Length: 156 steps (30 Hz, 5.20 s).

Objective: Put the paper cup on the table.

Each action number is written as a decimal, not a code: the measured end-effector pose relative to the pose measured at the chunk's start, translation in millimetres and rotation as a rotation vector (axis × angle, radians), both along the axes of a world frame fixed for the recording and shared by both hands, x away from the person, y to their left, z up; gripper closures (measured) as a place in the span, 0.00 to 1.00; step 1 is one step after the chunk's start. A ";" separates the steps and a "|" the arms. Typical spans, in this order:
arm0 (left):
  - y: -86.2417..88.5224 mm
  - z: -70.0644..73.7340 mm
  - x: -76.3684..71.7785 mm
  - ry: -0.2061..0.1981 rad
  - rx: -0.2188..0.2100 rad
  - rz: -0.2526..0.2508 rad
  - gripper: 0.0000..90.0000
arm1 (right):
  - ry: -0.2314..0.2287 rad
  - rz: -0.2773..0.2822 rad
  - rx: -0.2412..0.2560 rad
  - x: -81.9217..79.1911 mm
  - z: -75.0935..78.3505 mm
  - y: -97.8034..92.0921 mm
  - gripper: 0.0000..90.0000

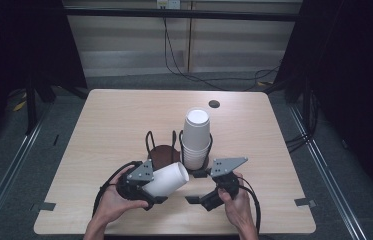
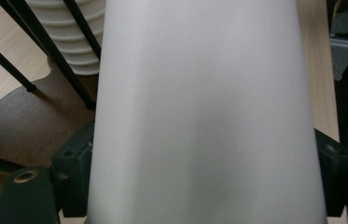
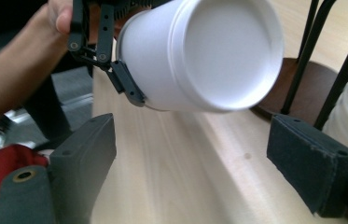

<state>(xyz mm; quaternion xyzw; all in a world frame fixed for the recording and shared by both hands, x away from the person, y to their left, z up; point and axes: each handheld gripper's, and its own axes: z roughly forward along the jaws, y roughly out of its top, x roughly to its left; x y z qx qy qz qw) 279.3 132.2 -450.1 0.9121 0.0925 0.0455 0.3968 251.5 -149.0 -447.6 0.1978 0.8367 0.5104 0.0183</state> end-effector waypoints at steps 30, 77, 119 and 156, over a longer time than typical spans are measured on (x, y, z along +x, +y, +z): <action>-28.2 12.2 -5.3 0.011 0.276 -0.164 0.18 | 0.146 0.149 -0.240 10.3 -0.4 19.3 0.16; -45.6 12.0 -10.3 0.005 0.231 -0.266 0.16 | 0.143 0.266 -0.294 19.2 2.8 42.9 0.25; -6.6 34.4 5.0 -0.002 -0.158 -0.182 0.15 | 0.171 0.183 -0.199 10.8 -8.9 14.7 0.26; 29.6 5.0 -9.4 0.043 -0.427 0.001 0.17 | 0.051 0.002 0.142 11.0 -19.9 -12.2 0.25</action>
